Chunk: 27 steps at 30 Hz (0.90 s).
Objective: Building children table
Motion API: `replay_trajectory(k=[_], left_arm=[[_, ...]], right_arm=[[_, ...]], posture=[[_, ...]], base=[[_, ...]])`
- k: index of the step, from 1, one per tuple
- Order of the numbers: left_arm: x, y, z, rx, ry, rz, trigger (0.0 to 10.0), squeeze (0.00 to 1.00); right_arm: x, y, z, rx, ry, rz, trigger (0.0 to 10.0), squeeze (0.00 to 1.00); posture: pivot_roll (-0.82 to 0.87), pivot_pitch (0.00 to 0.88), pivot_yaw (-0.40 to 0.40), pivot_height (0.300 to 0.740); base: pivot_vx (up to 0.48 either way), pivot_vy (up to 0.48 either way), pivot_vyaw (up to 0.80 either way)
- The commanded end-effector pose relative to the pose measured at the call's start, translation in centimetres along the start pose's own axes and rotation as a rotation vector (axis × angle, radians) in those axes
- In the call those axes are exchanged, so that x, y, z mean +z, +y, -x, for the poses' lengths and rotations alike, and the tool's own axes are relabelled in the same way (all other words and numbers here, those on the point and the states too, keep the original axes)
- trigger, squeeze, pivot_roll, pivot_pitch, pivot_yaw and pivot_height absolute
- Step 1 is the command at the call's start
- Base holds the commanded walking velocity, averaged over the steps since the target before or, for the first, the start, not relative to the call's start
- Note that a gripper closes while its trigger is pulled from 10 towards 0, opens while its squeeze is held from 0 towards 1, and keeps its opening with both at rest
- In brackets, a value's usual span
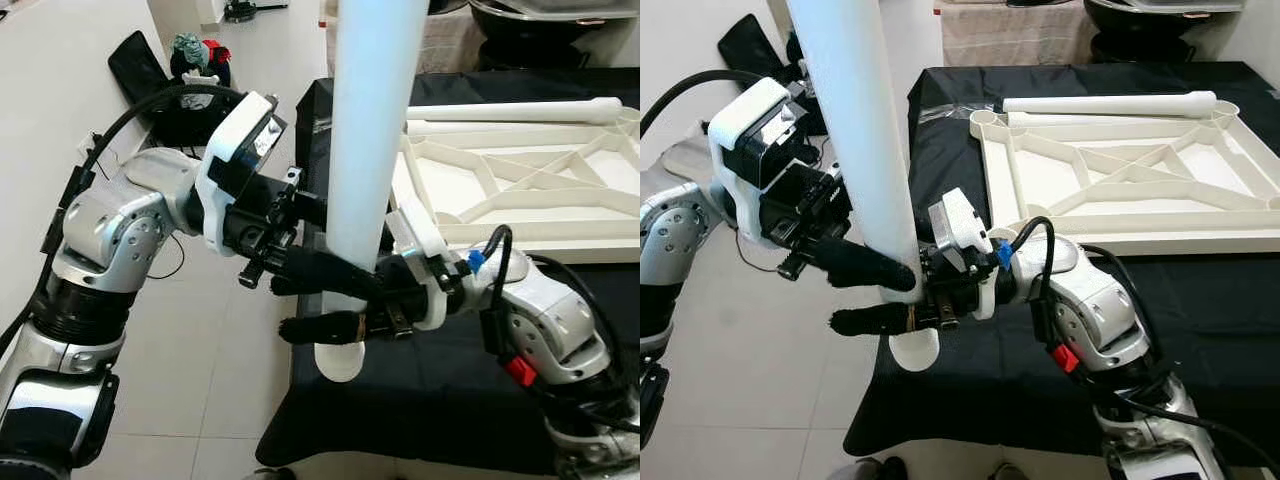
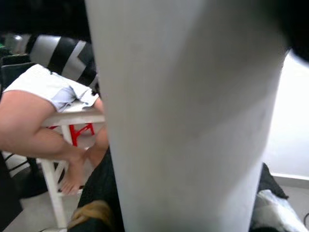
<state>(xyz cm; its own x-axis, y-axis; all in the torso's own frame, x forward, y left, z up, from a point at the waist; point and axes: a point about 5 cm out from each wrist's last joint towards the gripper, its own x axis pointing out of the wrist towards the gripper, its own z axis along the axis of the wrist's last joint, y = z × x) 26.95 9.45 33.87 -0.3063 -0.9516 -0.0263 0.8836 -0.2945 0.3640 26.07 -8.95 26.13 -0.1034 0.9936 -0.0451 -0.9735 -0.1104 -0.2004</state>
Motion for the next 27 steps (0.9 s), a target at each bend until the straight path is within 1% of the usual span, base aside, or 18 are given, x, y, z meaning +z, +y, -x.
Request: replay_trajectory(k=[1,2,3,4,5,8,11,12,18,19,20,21,22,23,24,25,26,27], left_arm=[[1.5,0.2,0.2,0.036,-0.026,-0.072,3.4,0.0],[1.6,0.3,0.3,0.065,-0.047,-0.063,10.0,1.0],[2.5,0.9,0.8,0.146,-0.115,-0.049,10.0,1.0],[2.5,0.9,0.8,0.146,-0.115,-0.049,10.0,1.0],[3.3,1.2,1.9,0.219,-0.156,-0.056,10.0,1.0],[4.6,1.3,3.9,0.317,-0.202,-0.077,10.0,1.0],[5.7,0.6,5.9,0.392,-0.265,-0.073,10.0,1.0],[6.2,-0.1,7.1,0.444,-0.275,-0.08,10.0,1.0],[6.2,-1.2,8.4,0.533,-0.262,-0.083,10.0,1.0],[5.6,-1.7,8.9,0.597,-0.236,-0.076,10.0,1.0],[3.5,-2.3,9.2,0.705,-0.187,-0.036,10.0,1.0],[2.0,-2.7,9.3,0.778,-0.154,-0.006,10.0,1.0],[-0.2,-3.6,8.7,0.817,-0.13,0.058,10.0,1.0],[-0.2,-3.6,8.7,0.817,-0.13,0.058,10.0,1.0],[-1.5,-4.1,8.2,0.829,-0.122,0.101,10.0,1.0],[-4.0,-5.2,6.9,0.829,-0.081,0.166,10.0,1.0],[-4.0,-5.2,6.9,0.829,-0.081,0.166,10.0,1.0],[-7.7,-7.5,4.5,0.816,-0.011,0.274,10.0,0.0]], right_arm=[[-1.4,-0.1,-0.3,-0.033,0.038,-0.055,0.0,0.0],[-1.4,-0.6,-0.2,-0.081,0.041,-0.048,0.0,0.0],[-1.4,-1.7,0.4,-0.209,0.047,-0.037,0.0,0.0],[-1.4,-1.7,0.4,-0.209,0.047,-0.037,0.0,0.0],[-1.6,-2.5,1.1,-0.306,0.058,-0.03,0.0,0.0],[-1.7,-3.4,2.2,-0.423,0.074,-0.019,0.0,0.0],[-1.8,-4.0,3.5,-0.518,0.087,-0.011,0.0,0.0],[-1.8,-4.2,4.3,-0.565,0.096,-0.002,0.0,0.0],[-1.2,-5.0,5.5,-0.668,0.055,0.009,0.0,0.0],[-0.9,-5.7,6.1,-0.729,0.031,0.017,0.0,0.0],[-0.2,-6.5,6.7,-0.796,-0.025,0.013,1.4,0.0],[0.2,-7.0,7.0,-0.837,-0.062,0.007,1.4,0.0],[0.8,-7.3,7.2,-0.848,-0.115,0.01,10.0,0.0],[0.8,-7.3,7.2,-0.848,-0.115,0.01,10.0,0.0],[1.1,-7.4,7.2,-0.846,-0.147,0.014,10.0,0.0],[1.5,-7.6,7.2,-0.823,-0.174,0.02,10.0,0.0],[1.5,-7.6,7.2,-0.823,-0.174,0.02,10.0,0.0],[1.8,-7.9,7.1,-0.794,-0.19,0.034,10.0,0.0]], posture=[[-0.01,0.168,0.033,0.74],[-0.01,0.167,0.033,0.74],[-0.01,0.168,0.03,0.74],[-0.01,0.168,0.03,0.74],[-0.01,0.167,0.031,0.74],[-0.01,0.17,0.032,0.74],[-0.01,0.174,0.029,0.74],[0.0,0.18,0.025,0.74],[0.0,0.183,0.022,0.74],[0.02,0.192,0.019,0.74],[0.02,0.199,0.018,0.74],[0.02,0.199,0.018,0.74],[0.03,0.207,0.021,0.74],[0.03,0.207,0.021,0.74],[0.03,0.207,0.021,0.74],[0.03,0.217,0.02,0.74],[0.03,0.217,0.02,0.74],[0.03,0.228,0.018,0.74]], base=[[0.0,0.0,0.0],[0.0,0.0,0.0],[0.0,0.0,0.0],[0.0,0.0,0.0],[0.0,0.0,0.0],[0.0,0.0,0.0],[0.0,0.0,0.0],[0.0,0.0,0.0],[0.0,0.0,0.0],[0.0,0.0,0.0],[0.0,0.0,0.0],[0.0,0.0,0.0],[0.0,0.0,0.0],[0.0,0.0,0.0],[0.0,0.0,0.0],[0.0,0.0,0.0],[0.0,0.0,0.0],[0.0,0.0,0.0]])
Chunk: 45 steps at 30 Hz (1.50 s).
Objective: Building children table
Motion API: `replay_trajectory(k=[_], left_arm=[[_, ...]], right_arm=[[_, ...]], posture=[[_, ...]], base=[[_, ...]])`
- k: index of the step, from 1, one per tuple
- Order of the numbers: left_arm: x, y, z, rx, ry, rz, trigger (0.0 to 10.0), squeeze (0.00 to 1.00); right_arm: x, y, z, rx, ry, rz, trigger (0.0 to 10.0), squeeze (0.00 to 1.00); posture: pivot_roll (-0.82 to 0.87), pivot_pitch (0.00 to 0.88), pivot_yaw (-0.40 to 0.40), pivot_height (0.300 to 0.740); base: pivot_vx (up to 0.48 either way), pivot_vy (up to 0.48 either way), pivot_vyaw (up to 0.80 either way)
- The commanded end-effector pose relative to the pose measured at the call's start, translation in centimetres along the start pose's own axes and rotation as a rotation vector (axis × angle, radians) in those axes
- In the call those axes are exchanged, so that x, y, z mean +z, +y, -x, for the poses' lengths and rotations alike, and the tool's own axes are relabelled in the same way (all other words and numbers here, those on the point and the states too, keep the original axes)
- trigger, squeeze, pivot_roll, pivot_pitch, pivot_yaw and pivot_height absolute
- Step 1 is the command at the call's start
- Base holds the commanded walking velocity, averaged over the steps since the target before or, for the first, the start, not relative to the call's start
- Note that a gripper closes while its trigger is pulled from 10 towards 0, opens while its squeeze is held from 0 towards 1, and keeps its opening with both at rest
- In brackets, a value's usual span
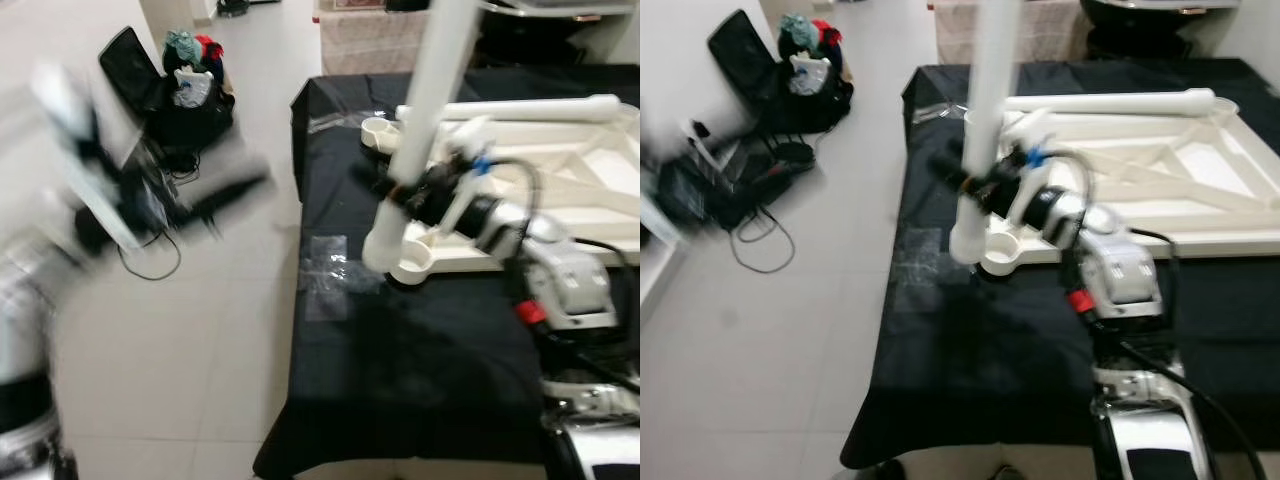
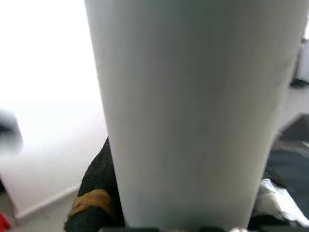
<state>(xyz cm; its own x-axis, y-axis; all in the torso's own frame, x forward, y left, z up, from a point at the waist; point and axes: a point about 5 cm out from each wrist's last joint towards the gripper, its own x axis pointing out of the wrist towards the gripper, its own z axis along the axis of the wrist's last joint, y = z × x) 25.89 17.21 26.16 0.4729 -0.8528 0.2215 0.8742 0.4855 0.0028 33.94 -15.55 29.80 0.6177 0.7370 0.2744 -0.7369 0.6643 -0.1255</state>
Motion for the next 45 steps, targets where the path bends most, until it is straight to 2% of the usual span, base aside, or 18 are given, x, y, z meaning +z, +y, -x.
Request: replay_trajectory(k=[1,3,4,8,13,19,21,24,26,27,29,40,42,43,44,45], left_arm=[[-2.2,-2.3,-0.5,-0.023,0.067,-0.021,10.0,0.0],[-5.3,-4.2,-0.6,-0.012,0.136,0.022,10.0,0.0],[-6.2,-4.8,-0.6,0.0,0.152,0.03,10.0,0.0],[-7.1,-5.8,-0.9,0.029,0.157,0.012,10.0,0.0],[-8.4,-6.7,-1.3,0.134,0.17,-0.063,10.0,0.0],[-8.3,-6.9,-1.1,0.192,0.157,-0.084,10.0,0.0],[-8.1,-7.3,-0.9,0.207,0.148,-0.109,10.0,0.0],[-8.1,-7.7,-0.9,0.192,0.155,-0.13,10.0,0.0],[-7.9,-8.5,-1.0,0.146,0.174,-0.196,10.0,0.0],[-7.9,-8.5,-1.0,0.146,0.174,-0.196,10.0,0.0],[-7.8,-9.0,-1.0,0.124,0.18,-0.248,10.0,0.0],[-7.7,-9.4,-0.8,0.129,0.175,-0.287,10.0,0.0],[-8.0,-9.1,0.3,0.159,0.199,-0.298,10.0,0.0],[-8.0,-9.1,0.3,0.159,0.199,-0.298,10.0,0.0],[-8.2,-8.5,1.2,0.206,0.212,-0.291,10.0,0.0],[-8.2,-8.5,1.2,0.206,0.212,-0.291,10.0,0.0]], right_arm=[[-0.1,0.2,-0.5,0.044,-0.021,-0.005,10.0,0.0],[-0.3,-0.2,-0.8,0.045,-0.019,0.006,10.0,0.0],[-0.4,-0.4,-0.9,0.04,-0.017,0.007,10.0,0.0],[-0.7,-0.8,-1.1,0.024,-0.005,0.026,10.0,0.0],[-0.9,-0.8,-1.0,0.117,0.003,0.051,10.0,0.0],[-0.3,-0.9,-0.3,0.247,0.011,0.055,10.0,0.0],[0.3,-1.4,1.1,0.368,0.05,0.086,10.0,0.0],[0.4,-1.8,1.9,0.406,0.093,0.11,10.0,0.0],[0.7,-2.4,3.3,0.471,0.16,0.113,10.0,0.0],[0.7,-2.4,3.3,0.471,0.16,0.113,10.0,0.0],[1.0,-2.7,4.0,0.51,0.172,0.099,10.0,0.0],[1.1,-3.0,4.2,0.552,0.141,0.082,10.0,0.0],[0.9,-2.7,4.1,0.586,0.146,0.08,10.0,0.0],[0.9,-2.7,4.1,0.586,0.146,0.08,10.0,0.0],[0.9,-2.7,4.0,0.599,0.149,0.081,10.0,0.0],[0.9,-2.7,4.0,0.599,0.149,0.081,10.0,0.0]], posture=[[0.03,0.228,0.018,0.74],[0.04,0.246,0.012,0.74],[0.04,0.246,0.012,0.74],[0.04,0.259,0.014,0.74],[0.05,0.289,0.014,0.74],[0.05,0.314,0.016,0.74],[0.06,0.328,0.017,0.74],[0.06,0.332,0.018,0.74],[0.07,0.337,0.016,0.74],[0.07,0.337,0.016,0.74],[0.07,0.34,0.016,0.74],[0.08,0.345,0.013,0.74],[0.08,0.346,0.015,0.74],[0.08,0.346,0.015,0.74],[0.08,0.345,0.014,0.74],[0.08,0.345,0.014,0.74]], base=[[0.0,0.0,0.0],[0.0,0.0,0.0],[0.0,0.0,0.0],[0.0,0.0,0.0],[0.0,0.0,0.0],[0.0,0.0,0.0],[0.0,0.0,0.0],[0.0,0.0,0.0],[0.0,0.0,0.0],[0.0,0.0,0.0],[0.0,0.0,0.0],[0.0,0.0,0.0],[0.0,0.0,0.0],[0.0,0.0,0.0],[0.0,0.0,0.0],[0.0,0.0,0.0]])
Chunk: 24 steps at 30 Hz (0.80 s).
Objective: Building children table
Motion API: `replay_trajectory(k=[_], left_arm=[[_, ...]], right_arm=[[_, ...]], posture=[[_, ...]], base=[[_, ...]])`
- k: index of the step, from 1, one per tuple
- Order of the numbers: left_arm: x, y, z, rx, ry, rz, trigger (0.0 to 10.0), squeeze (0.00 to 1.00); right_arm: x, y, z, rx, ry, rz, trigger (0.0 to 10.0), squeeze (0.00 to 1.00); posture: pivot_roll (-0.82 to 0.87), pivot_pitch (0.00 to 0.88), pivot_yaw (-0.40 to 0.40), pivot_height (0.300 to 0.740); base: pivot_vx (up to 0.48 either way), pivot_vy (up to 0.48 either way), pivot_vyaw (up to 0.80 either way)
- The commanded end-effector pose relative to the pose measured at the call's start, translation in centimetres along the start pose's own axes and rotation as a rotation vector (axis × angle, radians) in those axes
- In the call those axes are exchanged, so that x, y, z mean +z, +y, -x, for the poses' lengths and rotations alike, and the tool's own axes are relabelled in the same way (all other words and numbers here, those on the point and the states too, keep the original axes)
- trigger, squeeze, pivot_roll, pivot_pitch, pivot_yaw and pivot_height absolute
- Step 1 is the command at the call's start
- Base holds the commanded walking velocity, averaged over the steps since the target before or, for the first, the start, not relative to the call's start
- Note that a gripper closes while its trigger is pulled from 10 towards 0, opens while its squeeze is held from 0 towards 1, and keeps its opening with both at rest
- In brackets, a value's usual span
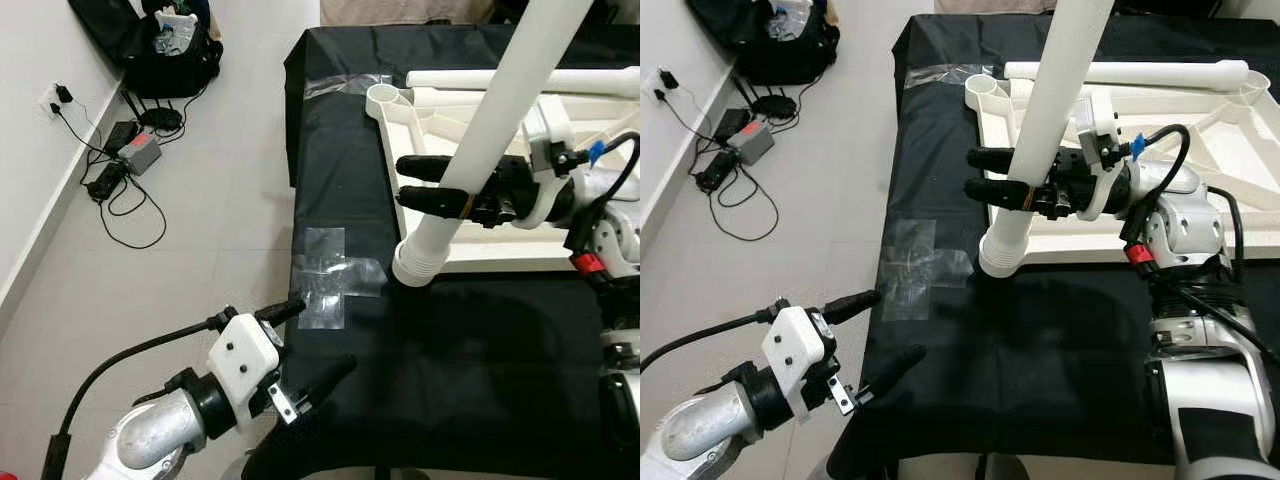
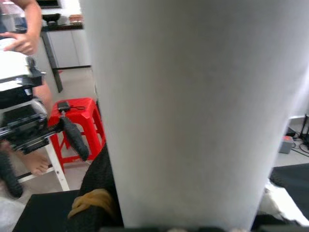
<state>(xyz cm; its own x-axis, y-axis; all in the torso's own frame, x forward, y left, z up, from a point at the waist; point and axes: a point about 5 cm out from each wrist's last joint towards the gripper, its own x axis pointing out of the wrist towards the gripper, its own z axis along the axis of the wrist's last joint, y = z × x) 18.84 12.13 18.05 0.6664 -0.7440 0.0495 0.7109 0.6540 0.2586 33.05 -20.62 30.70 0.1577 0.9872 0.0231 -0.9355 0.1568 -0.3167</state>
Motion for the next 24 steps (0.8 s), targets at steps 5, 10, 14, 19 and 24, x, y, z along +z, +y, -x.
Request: replay_trajectory(k=[5,10,14,19,24], left_arm=[[-1.1,1.3,1.4,0.08,0.042,0.001,10.0,0.0],[-1.2,0.2,1.2,0.035,0.038,-0.009,10.0,0.0],[-1.1,-0.3,1.0,0.007,0.033,-0.02,10.0,0.0],[-0.5,-1.1,0.5,-0.023,-0.006,-0.06,10.0,0.0],[-0.1,-1.2,0.5,0.003,-0.039,-0.058,10.0,0.0]], right_arm=[[-0.7,0.2,-0.4,0.044,0.032,-0.02,10.0,0.0],[-0.9,0.1,-0.6,0.05,0.045,-0.017,10.0,0.0],[-0.9,0.0,-0.8,0.05,0.046,-0.017,10.0,0.0],[-1.1,-0.5,-1.2,0.029,0.048,-0.013,10.0,0.0],[-1.0,-0.6,-1.1,0.028,0.046,-0.013,10.0,0.0]], posture=[[0.07,0.342,0.01,0.74],[0.06,0.337,0.003,0.74],[0.06,0.335,0.003,0.74],[0.06,0.333,-0.006,0.74],[0.06,0.331,-0.008,0.74]], base=[[0.0,0.0,0.0],[0.0,0.0,0.0],[0.0,0.0,0.0],[0.0,0.0,0.0],[0.0,0.0,0.0]])
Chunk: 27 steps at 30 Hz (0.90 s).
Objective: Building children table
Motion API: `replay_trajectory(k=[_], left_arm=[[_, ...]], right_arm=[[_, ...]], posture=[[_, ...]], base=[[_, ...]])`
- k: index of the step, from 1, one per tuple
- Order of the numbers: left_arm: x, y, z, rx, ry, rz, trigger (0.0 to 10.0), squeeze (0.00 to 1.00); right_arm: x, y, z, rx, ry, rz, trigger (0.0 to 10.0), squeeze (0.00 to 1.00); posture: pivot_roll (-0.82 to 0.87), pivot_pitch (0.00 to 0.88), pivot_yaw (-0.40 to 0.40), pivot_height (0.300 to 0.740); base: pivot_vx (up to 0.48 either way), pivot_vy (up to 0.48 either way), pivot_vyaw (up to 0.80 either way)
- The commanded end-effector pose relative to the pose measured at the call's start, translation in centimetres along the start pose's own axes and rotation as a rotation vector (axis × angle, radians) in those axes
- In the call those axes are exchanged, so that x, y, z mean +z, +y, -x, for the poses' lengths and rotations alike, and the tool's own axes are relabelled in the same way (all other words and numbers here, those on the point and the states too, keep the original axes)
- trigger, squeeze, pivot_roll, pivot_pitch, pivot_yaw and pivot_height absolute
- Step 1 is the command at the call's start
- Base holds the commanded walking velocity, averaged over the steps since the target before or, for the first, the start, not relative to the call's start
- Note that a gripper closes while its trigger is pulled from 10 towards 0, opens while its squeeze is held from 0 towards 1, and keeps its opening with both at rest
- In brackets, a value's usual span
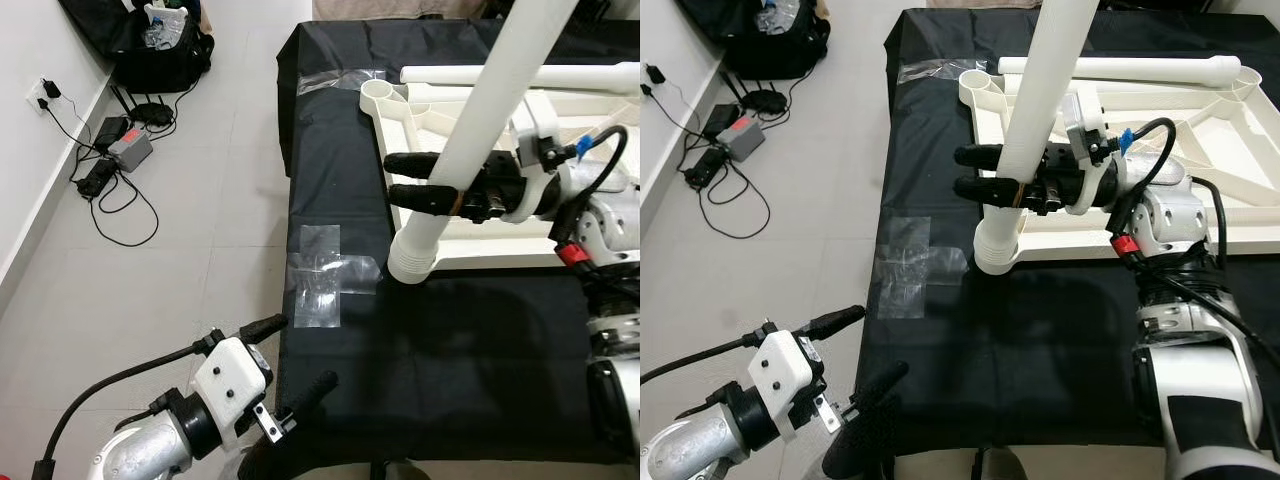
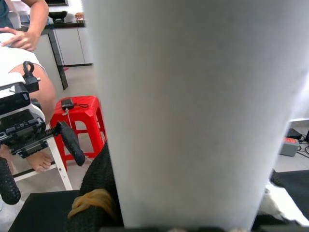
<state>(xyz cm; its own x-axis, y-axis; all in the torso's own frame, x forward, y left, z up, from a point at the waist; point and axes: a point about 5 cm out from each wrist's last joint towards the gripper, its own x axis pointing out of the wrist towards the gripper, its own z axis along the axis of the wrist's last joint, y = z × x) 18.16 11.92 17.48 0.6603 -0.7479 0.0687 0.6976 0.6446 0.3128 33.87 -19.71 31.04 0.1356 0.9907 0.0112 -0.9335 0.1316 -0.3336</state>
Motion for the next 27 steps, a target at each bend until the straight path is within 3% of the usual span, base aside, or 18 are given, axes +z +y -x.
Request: replay_trajectory(k=[1,13,21,27], left_arm=[[0.3,-0.4,0.1,0.005,-0.018,-0.001,10.0,0.0],[1.6,-0.2,0.4,0.148,-0.108,-0.002,10.0,0.0],[2.5,-1.2,0.4,0.128,-0.146,0.06,10.0,0.0],[2.5,-1.6,0.2,0.104,-0.147,0.068,10.0,0.0]], right_arm=[[-1.1,0.2,0.0,0.004,0.041,-0.031,10.0,0.0],[-0.9,0.0,0.9,-0.01,0.075,-0.03,10.0,0.0],[-0.8,0.0,1.8,-0.011,0.088,-0.045,10.0,0.0],[-1.1,0.0,1.5,-0.017,0.081,-0.049,10.0,0.0]], posture=[[0.06,0.331,-0.008,0.74],[0.05,0.333,-0.015,0.74],[0.05,0.335,-0.021,0.74],[0.05,0.335,-0.022,0.74]], base=[[0.0,0.0,0.0],[0.0,0.0,0.0],[0.0,0.0,0.0],[0.0,0.0,0.0]])
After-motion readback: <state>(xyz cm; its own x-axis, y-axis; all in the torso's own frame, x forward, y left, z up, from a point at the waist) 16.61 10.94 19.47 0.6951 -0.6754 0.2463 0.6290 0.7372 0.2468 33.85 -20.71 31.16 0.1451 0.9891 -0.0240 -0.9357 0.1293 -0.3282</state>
